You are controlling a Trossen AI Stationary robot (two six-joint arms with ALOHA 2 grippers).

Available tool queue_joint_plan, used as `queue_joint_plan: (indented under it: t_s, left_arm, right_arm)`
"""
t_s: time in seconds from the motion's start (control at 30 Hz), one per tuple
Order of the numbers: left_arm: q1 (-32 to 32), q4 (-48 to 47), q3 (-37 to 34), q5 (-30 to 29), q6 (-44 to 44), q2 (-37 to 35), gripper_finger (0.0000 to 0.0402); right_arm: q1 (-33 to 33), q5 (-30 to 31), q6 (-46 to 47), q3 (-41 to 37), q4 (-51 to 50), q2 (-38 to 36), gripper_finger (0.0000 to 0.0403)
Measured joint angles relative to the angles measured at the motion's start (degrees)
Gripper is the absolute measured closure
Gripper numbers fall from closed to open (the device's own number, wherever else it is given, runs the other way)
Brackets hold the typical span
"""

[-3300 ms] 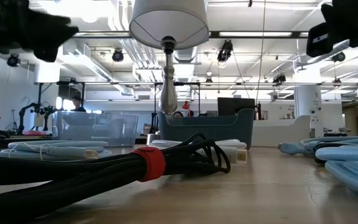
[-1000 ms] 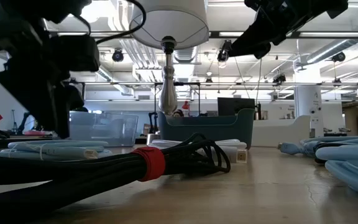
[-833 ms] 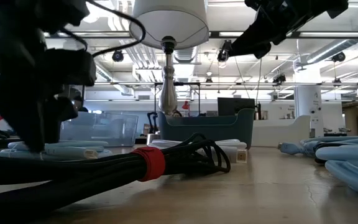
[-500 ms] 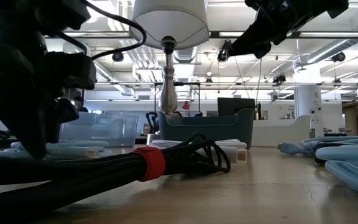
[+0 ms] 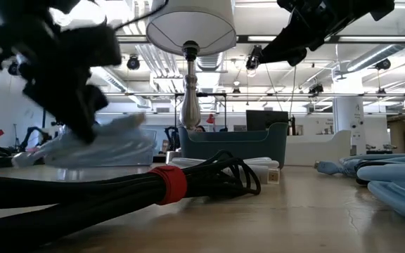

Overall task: Pick & Place USB Port
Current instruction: Put the top left blue hdmi cable into the black bin

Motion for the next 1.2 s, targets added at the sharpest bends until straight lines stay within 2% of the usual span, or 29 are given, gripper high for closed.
queue_joint_plan:
  t_s: [0.13,0.37,0.6,0.7,0.83,1.07,1.2]
  left_arm:
    - [0.02,-0.20,4.20,-1.71,5.02,-1.35,0.0355]
    - [0.06,-8.57,12.05,-10.77,13.00,-1.79,0.0354]
    - [0.40,-21.73,18.47,-22.51,12.22,-1.85,0.0352]
    - [1.83,-26.90,20.28,-24.69,8.56,-1.85,0.0352]
    - [5.25,-29.71,21.45,-21.12,6.65,-1.89,0.0351]
    - [14.76,-29.52,21.54,-3.86,7.52,-2.52,0.0351]
    - [20.14,-29.80,21.54,-0.29,10.49,-3.65,0.0351]
  right_arm:
    - [0.00,0.02,0.00,-0.02,0.00,0.00,0.0286]
    - [0.00,0.02,0.02,-0.02,-0.02,0.00,0.0284]
    - [0.00,0.02,0.00,-0.02,-0.02,0.00,0.0292]
    - [0.00,0.03,0.00,-0.02,-0.02,0.00,0.0295]
    - [0.00,0.05,0.00,-0.02,-0.01,0.00,0.0296]
    - [0.00,0.06,-1.49,-0.02,0.00,0.00,0.0291]
    - [0.00,0.06,-1.54,-0.02,-0.02,0.00,0.0294]
